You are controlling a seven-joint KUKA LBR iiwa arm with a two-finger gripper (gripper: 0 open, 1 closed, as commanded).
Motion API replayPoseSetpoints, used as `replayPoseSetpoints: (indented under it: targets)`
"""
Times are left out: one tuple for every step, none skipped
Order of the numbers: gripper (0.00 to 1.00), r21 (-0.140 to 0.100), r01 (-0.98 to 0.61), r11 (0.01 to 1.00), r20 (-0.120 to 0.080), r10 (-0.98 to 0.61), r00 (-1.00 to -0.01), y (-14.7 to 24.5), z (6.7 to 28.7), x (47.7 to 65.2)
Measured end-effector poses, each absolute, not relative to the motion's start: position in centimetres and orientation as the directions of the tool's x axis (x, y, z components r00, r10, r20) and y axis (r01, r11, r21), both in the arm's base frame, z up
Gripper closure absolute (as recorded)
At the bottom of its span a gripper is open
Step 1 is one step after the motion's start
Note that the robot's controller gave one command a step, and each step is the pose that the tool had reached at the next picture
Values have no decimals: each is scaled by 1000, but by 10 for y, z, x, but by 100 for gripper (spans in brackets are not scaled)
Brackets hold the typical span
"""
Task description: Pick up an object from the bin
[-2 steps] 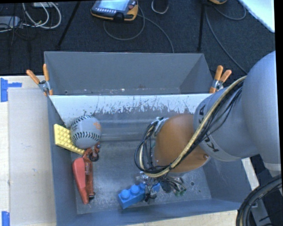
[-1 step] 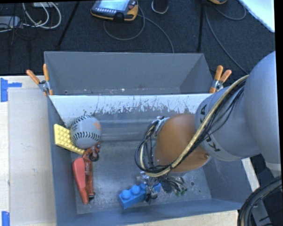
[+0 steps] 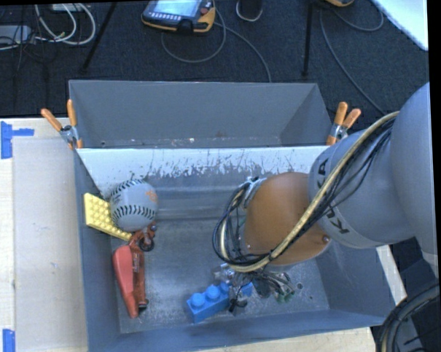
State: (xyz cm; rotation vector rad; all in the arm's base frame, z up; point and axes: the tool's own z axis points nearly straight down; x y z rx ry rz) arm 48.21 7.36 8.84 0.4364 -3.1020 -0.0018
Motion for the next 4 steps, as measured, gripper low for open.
replayPoseSetpoints:
  targets:
    - [100,2,-276,961,4,-276,-961,74,98,483]
    - [100,3,-276,961,11,-276,-961,74,105,482]
    - [100,3,-275,962,8,-275,-961,74,120,482]
    - [100,2,-275,962,5,-275,-962,75,129,483]
